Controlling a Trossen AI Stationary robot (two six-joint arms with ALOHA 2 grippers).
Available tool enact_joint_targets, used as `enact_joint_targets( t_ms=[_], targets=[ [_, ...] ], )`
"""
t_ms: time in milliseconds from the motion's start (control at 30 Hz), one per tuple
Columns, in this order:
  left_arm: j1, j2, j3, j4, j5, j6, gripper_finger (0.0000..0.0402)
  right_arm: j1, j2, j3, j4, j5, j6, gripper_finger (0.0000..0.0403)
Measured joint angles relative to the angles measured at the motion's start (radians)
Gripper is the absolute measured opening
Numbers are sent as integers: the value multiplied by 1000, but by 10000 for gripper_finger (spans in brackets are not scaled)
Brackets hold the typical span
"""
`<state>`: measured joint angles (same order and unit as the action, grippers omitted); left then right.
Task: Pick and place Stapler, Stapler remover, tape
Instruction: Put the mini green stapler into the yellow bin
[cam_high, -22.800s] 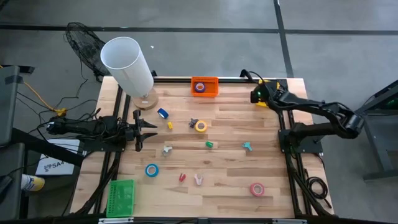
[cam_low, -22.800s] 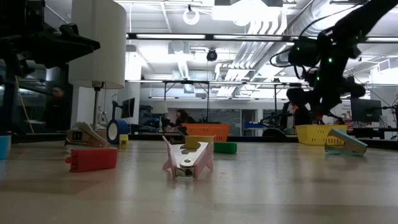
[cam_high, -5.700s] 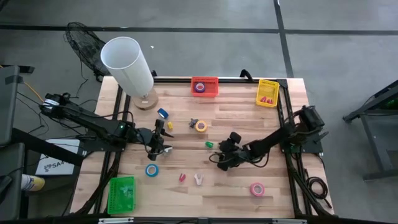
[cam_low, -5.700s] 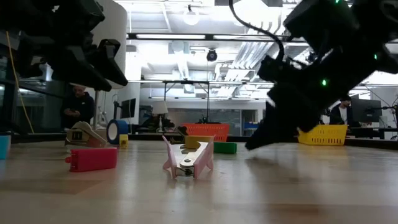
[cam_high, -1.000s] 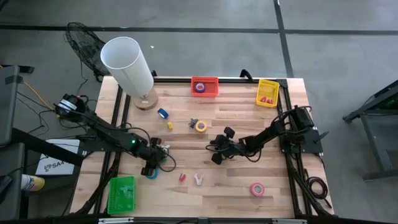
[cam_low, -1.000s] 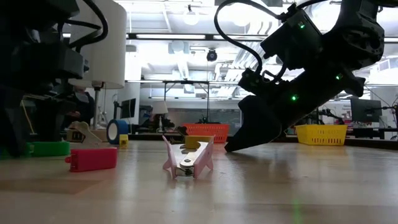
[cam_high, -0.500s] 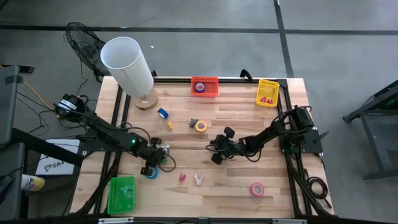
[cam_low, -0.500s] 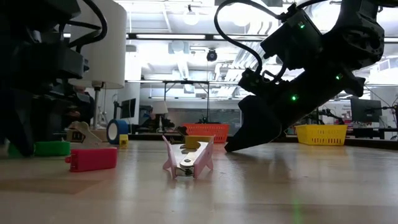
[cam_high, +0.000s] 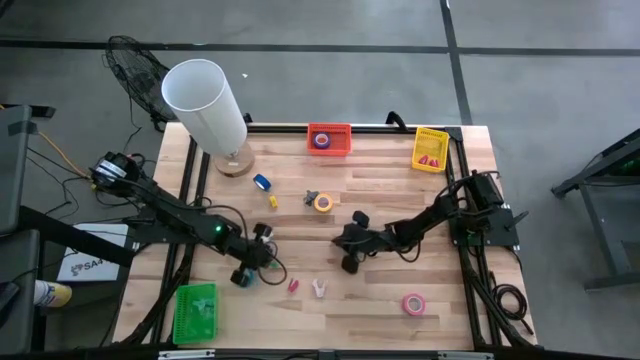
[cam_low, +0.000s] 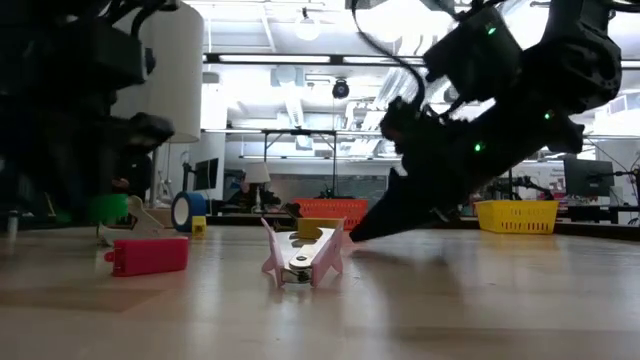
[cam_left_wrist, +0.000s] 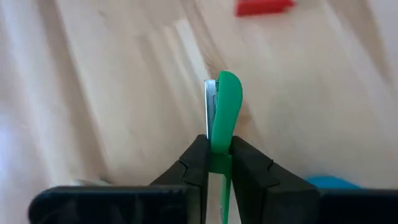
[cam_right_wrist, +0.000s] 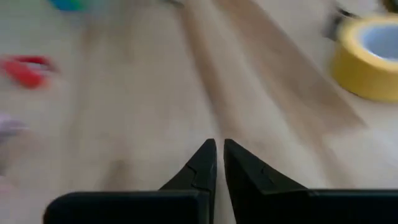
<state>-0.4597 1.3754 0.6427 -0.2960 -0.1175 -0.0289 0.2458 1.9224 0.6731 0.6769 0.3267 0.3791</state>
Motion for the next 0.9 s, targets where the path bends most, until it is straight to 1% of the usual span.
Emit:
enact_joint_targets(
  t_ms=[67, 233, 333, 433, 567, 733, 800, 900],
  targets=[
    [0, 0, 22, 0, -43, 39, 45, 1, 0, 0, 70, -44, -37, 25],
    [0, 0, 56, 5, -144, 114, 47, 29, 0, 0, 248, -84, -182, 23],
    [1, -1, 71, 11, -221, 151, 48, 49, 0, 0, 333, -68, -279, 24],
    [1, -1, 82, 11, -288, 178, 48, 61, -2, 18, 358, -40, -376, 40],
    [1, -2, 87, 63, -341, 231, 49, 59, -2, 77, 308, -38, -440, 88],
    [1, -2, 87, 120, -373, 293, 49, 56, -2, 187, 157, -26, -585, 157],
    [1, -2, 87, 121, -391, 297, 50, 56, -2, 234, 99, 4, -621, 174],
    [1, -2, 87, 120, -411, 298, 50, 56, -2, 295, -10, 47, -645, 184]
  ],
)
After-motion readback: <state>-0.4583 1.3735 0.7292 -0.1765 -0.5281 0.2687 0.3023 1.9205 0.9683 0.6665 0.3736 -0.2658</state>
